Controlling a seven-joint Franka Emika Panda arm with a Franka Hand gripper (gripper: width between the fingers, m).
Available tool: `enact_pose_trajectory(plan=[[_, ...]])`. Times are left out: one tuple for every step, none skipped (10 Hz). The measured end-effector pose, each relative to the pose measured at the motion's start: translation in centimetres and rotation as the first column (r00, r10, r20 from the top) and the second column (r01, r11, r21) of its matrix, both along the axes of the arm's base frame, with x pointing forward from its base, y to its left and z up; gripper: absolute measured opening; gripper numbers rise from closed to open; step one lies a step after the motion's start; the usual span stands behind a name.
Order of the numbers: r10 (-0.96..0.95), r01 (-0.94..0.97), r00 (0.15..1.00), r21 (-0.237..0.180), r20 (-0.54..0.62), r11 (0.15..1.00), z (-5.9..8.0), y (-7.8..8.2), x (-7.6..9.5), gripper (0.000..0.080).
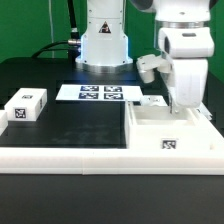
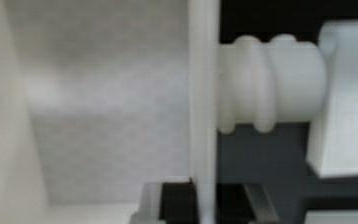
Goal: Assemble cabinet
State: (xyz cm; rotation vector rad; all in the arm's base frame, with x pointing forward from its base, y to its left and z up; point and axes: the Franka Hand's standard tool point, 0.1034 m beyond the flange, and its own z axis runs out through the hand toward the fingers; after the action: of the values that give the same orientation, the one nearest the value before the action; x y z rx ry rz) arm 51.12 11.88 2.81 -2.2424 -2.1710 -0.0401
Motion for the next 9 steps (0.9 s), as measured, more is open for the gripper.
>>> enact_pose_trajectory(plan=[[0.002,-0.002,1.000,-0.001,-0.003,1.000,0.03,0.21,0.41,0.0035],[0.003,-0.003,1.000,-0.002,-0.006,1.000,0.01,0.28,0.59,0.0035],[0.009,-0.009,1.000,-0.004,-0.013,1.000,0.01,0.28,0.62,0.0035],[0.008,-0.008,1.000,-0.004,-0.013,1.000,0.01,0.27,0.62,0.0035],[0.007,-0.007,1.000,-0.004,-0.013,1.000,0.00,0.25,0.62,0.0035],[0.006,-0.006,1.000,-0.004,-0.013,1.000,-0.02,0.17,0.62,0.0035],[0.005,-0.005,1.000,-0.004,-0.014,1.000,-0.03,0.14,0.62,0.0201],[0.004,-0.004,1.000,-0.004,-0.014,1.000,-0.03,0.10,0.63,0.0383],[0.003,-0.003,1.000,-0.005,-0.014,1.000,-0.03,0.07,0.63,0.0519]])
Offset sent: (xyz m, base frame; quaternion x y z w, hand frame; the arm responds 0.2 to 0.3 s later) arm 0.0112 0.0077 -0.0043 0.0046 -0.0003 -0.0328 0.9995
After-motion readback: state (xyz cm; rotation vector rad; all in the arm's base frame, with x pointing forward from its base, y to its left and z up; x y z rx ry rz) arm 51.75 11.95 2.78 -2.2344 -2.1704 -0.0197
